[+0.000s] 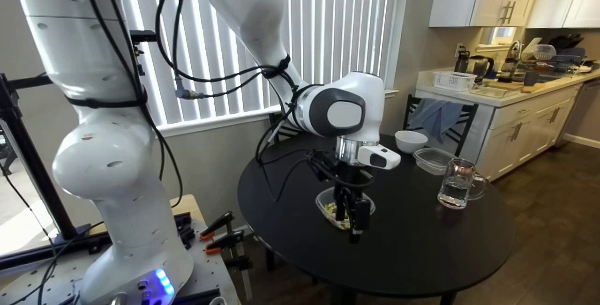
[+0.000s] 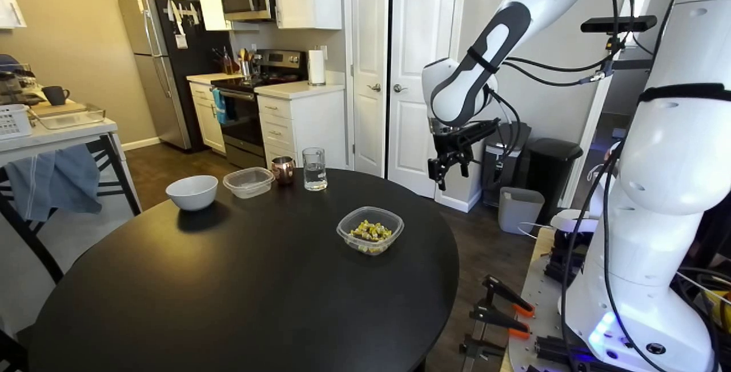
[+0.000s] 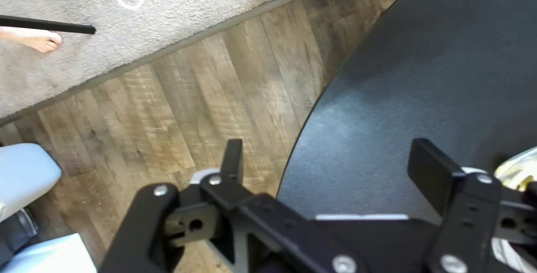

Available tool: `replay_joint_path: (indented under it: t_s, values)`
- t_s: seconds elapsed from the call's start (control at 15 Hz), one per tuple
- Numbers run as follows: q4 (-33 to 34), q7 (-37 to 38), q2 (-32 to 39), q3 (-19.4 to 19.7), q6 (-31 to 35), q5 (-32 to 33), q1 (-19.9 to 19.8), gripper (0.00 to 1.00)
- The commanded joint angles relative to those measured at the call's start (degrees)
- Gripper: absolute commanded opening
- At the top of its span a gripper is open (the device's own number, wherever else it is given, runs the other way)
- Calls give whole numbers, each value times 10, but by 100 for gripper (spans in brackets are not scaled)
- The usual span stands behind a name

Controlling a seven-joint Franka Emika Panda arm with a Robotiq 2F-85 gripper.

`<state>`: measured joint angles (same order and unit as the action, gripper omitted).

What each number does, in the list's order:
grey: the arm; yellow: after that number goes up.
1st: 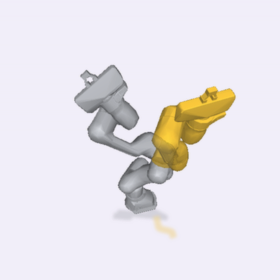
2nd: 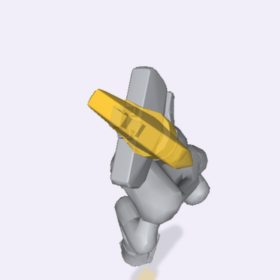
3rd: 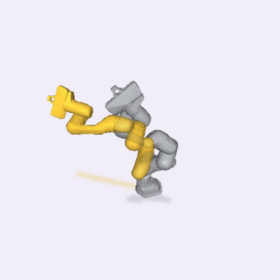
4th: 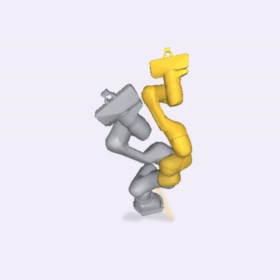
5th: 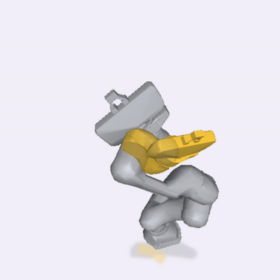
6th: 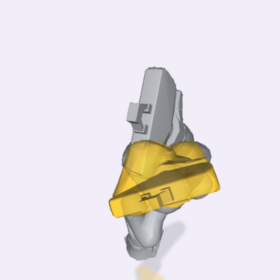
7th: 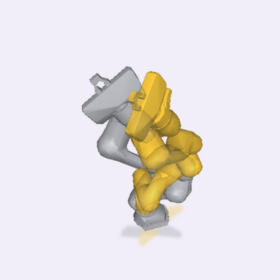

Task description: Pour out the sweets on the table

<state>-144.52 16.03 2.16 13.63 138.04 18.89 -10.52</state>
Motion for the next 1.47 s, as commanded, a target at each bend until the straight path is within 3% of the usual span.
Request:
replay_joint_path:
  t_s: [0.0,0.67,1.4]
  values:
    - [35,91,62,-1,15,46,6,100]
    - [56,262,140,14,127,44,66,100]
    - [88,267,181,25,235,12,132,100]
